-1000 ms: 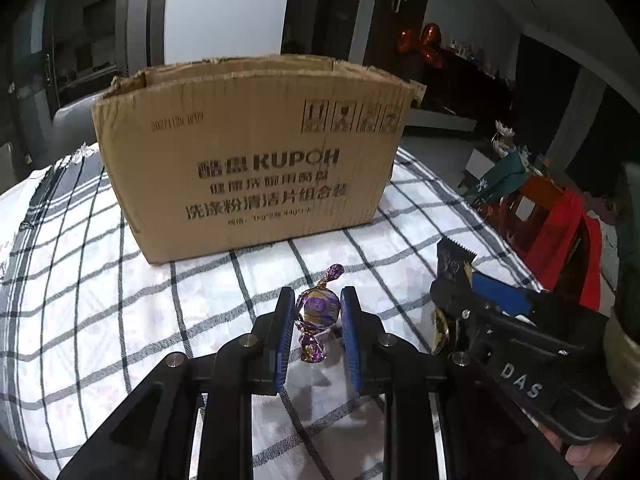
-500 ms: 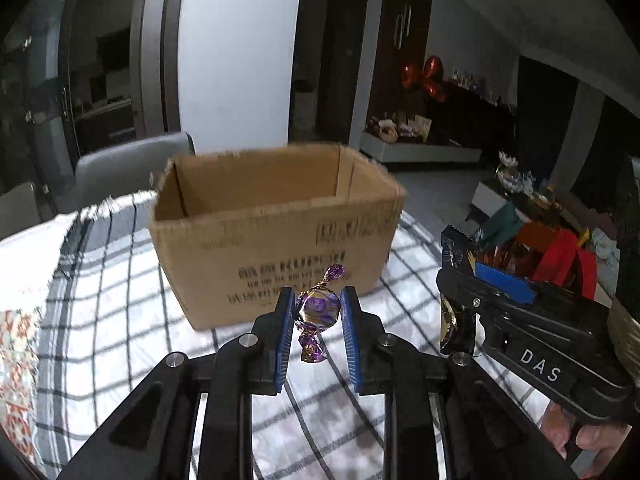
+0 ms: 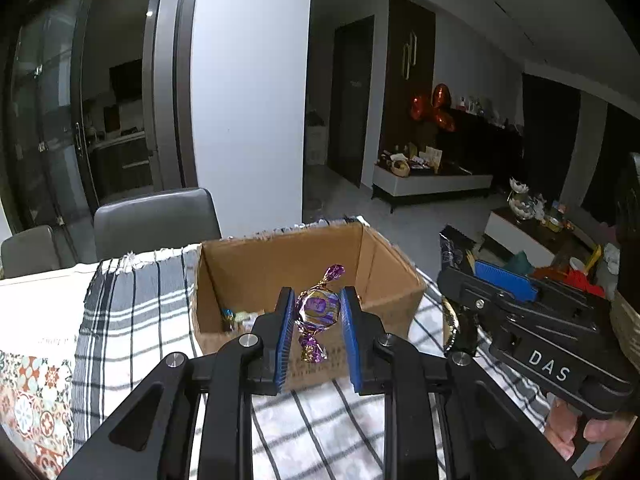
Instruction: Organize snacks
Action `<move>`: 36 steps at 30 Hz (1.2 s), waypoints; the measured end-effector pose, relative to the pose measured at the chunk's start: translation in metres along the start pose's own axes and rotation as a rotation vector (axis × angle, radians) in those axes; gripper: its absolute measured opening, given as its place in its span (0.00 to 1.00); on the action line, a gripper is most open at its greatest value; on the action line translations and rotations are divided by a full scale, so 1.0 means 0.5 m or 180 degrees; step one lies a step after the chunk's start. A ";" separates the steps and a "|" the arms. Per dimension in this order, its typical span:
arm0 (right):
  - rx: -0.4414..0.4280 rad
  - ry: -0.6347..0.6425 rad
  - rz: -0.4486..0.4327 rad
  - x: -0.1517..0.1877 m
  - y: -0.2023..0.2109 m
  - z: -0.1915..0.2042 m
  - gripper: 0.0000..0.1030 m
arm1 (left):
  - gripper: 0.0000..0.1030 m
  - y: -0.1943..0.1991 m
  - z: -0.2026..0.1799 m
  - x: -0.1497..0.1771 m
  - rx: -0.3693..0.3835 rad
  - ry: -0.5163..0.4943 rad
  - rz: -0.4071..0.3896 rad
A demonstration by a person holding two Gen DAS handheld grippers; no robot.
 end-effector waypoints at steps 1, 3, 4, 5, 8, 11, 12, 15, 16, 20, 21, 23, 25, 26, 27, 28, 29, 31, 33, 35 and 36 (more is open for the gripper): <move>-0.0013 0.0014 -0.0002 -0.008 -0.006 0.003 0.37 | 0.23 -0.004 0.006 -0.005 -0.0004 0.0014 -0.0004; -0.0056 0.0065 -0.0008 -0.027 -0.027 0.013 0.37 | 0.23 -0.018 0.020 -0.014 -0.0014 0.0017 -0.0002; -0.0057 0.0076 -0.0014 -0.034 -0.034 0.016 0.37 | 0.23 -0.023 0.025 -0.017 -0.0030 0.0020 0.0004; -0.0063 0.0103 -0.0029 -0.046 -0.045 0.021 0.37 | 0.23 -0.031 0.033 -0.022 -0.0040 0.0023 0.0013; -0.0096 0.0196 -0.0044 -0.069 -0.077 0.037 0.37 | 0.23 -0.053 0.054 -0.032 -0.0056 0.0044 0.0031; -0.0093 0.0281 -0.0007 -0.079 -0.112 0.048 0.37 | 0.23 -0.080 0.083 -0.044 -0.0044 0.0171 0.0024; -0.0090 0.0344 0.0005 -0.081 -0.125 0.056 0.37 | 0.23 -0.089 0.092 -0.047 -0.0051 0.0204 0.0021; -0.0082 0.0479 0.0042 -0.081 -0.156 0.072 0.39 | 0.47 -0.117 0.111 -0.049 -0.0079 0.0224 0.0071; -0.0022 0.0524 0.0059 -0.080 -0.163 0.075 0.47 | 0.47 -0.121 0.118 -0.048 -0.0120 0.0232 0.0080; 0.0088 0.0548 0.0031 -0.068 -0.167 0.067 0.61 | 0.52 -0.106 0.137 -0.029 -0.0269 0.0299 0.0077; 0.0107 0.0542 0.0045 -0.060 -0.162 0.062 0.61 | 0.55 -0.094 0.138 -0.020 -0.0322 0.0309 0.0076; 0.0102 0.0534 0.0023 -0.052 -0.145 0.057 0.61 | 0.56 -0.072 0.138 -0.010 -0.0413 0.0310 0.0047; 0.0144 0.0514 -0.0015 -0.036 -0.115 0.048 0.68 | 0.60 -0.041 0.128 0.002 -0.0514 0.0275 -0.0005; 0.0146 0.0494 -0.0052 -0.029 -0.096 0.045 0.74 | 0.64 -0.028 0.121 0.006 -0.0571 0.0250 -0.0011; 0.0148 0.0481 -0.0096 -0.025 -0.079 0.044 0.75 | 0.67 -0.015 0.112 0.013 -0.0630 0.0212 0.0014; 0.0152 0.0489 -0.0121 -0.022 -0.065 0.042 0.76 | 0.67 -0.002 0.103 0.016 -0.0660 0.0190 0.0023; 0.0152 0.0490 -0.0130 -0.018 -0.050 0.041 0.76 | 0.68 0.011 0.095 0.023 -0.0653 0.0196 0.0012; 0.0145 0.0470 -0.0106 -0.009 -0.023 0.037 0.76 | 0.74 0.043 0.079 0.035 -0.0629 0.0266 -0.0027; 0.0141 0.0448 -0.0102 0.004 0.009 0.030 0.76 | 0.83 0.076 0.056 0.046 -0.0599 0.0249 -0.0086; 0.0162 0.0419 -0.0138 0.017 0.046 0.019 0.77 | 0.89 0.112 0.027 0.061 -0.0673 0.0159 -0.0143; 0.0177 0.0407 -0.0179 0.025 0.070 0.012 0.79 | 0.90 0.125 0.016 0.068 -0.0682 0.0126 -0.0165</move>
Point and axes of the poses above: each gripper's, at about its wrist camera, not at the fingertips, and y roughly against the way its jaws point, z to its left, x to its underside, the point moved 7 cm from there along -y, roughly the way its jaws point, and after that the axes turned 15 degrees about x, right-handed, at the moved point
